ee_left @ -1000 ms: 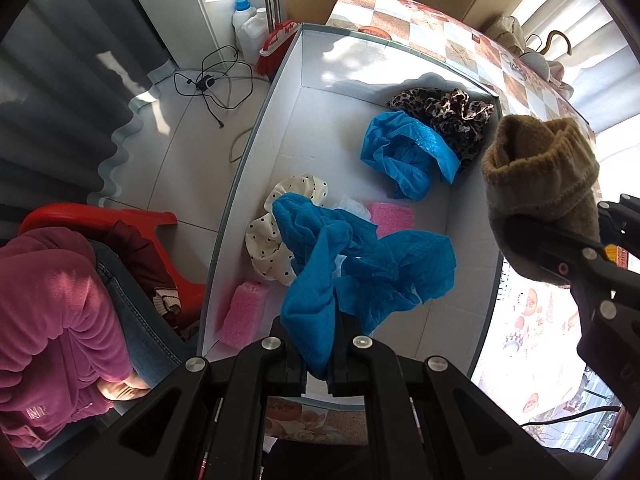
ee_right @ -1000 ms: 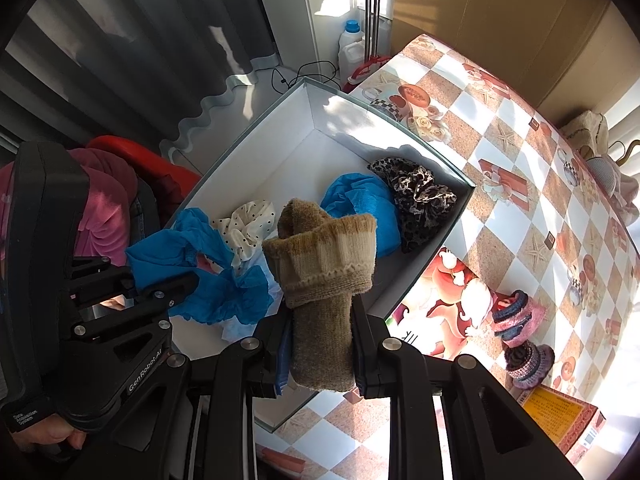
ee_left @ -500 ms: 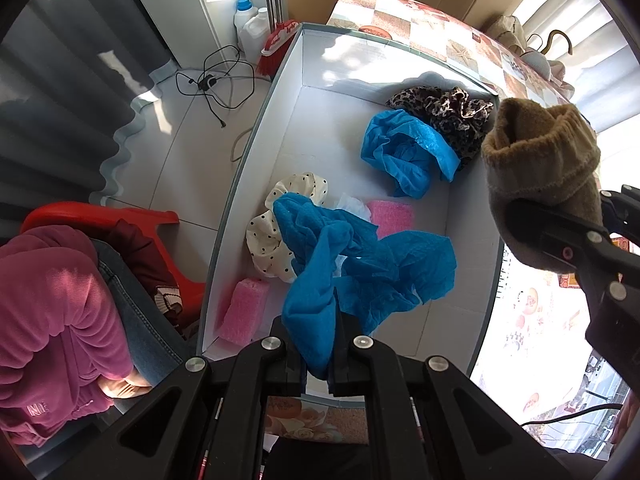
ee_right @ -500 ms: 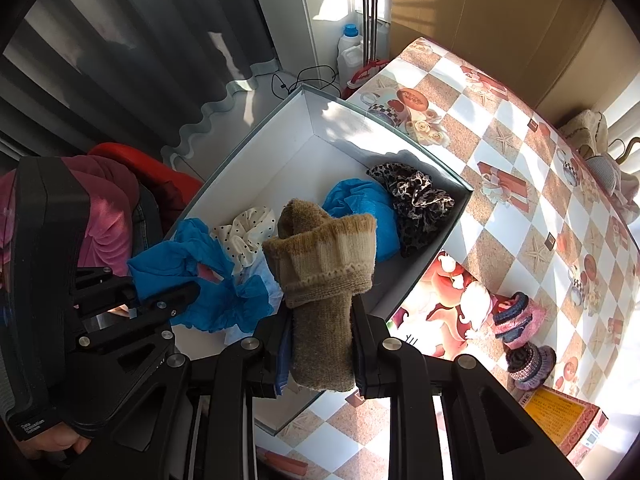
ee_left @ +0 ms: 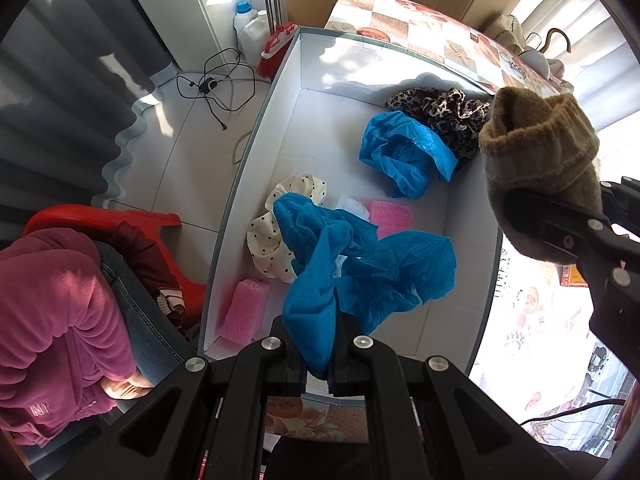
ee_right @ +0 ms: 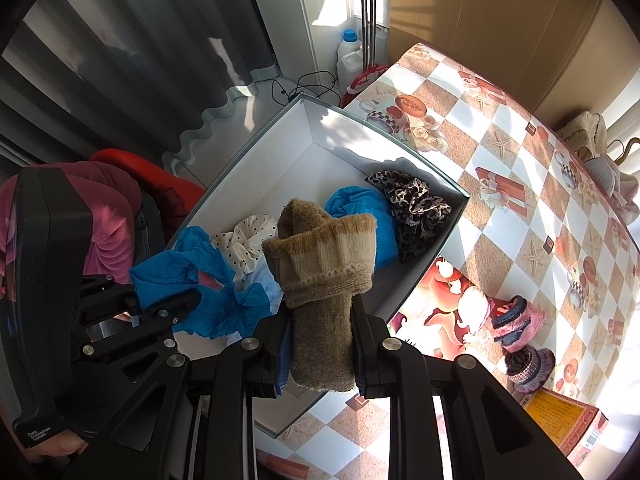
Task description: Organize soft objects
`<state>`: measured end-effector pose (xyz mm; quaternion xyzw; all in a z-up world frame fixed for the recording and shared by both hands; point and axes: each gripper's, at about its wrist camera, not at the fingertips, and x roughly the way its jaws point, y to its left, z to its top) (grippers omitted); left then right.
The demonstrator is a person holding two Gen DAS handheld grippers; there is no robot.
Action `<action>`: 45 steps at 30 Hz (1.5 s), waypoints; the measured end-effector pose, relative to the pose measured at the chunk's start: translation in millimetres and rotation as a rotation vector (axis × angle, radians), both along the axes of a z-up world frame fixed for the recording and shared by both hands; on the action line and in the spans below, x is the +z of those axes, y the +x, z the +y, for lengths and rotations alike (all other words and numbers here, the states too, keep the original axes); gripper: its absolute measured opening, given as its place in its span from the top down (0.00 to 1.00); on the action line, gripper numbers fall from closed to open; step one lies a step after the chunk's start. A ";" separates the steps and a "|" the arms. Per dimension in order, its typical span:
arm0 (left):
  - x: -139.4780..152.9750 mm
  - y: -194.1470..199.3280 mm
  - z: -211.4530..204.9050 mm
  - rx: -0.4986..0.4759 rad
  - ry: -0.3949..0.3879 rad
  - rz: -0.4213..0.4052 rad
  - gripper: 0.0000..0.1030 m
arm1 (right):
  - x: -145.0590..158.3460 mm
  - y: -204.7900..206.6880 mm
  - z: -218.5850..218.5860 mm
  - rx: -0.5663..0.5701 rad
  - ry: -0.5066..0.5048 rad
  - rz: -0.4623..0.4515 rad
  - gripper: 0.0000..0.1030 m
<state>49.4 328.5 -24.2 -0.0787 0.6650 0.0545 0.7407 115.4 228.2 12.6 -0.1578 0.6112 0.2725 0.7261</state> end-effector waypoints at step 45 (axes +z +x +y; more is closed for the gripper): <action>19.4 -8.3 -2.8 0.072 0.059 -0.011 0.20 | 35.7 -14.3 -53.3 -0.122 0.030 -0.106 0.35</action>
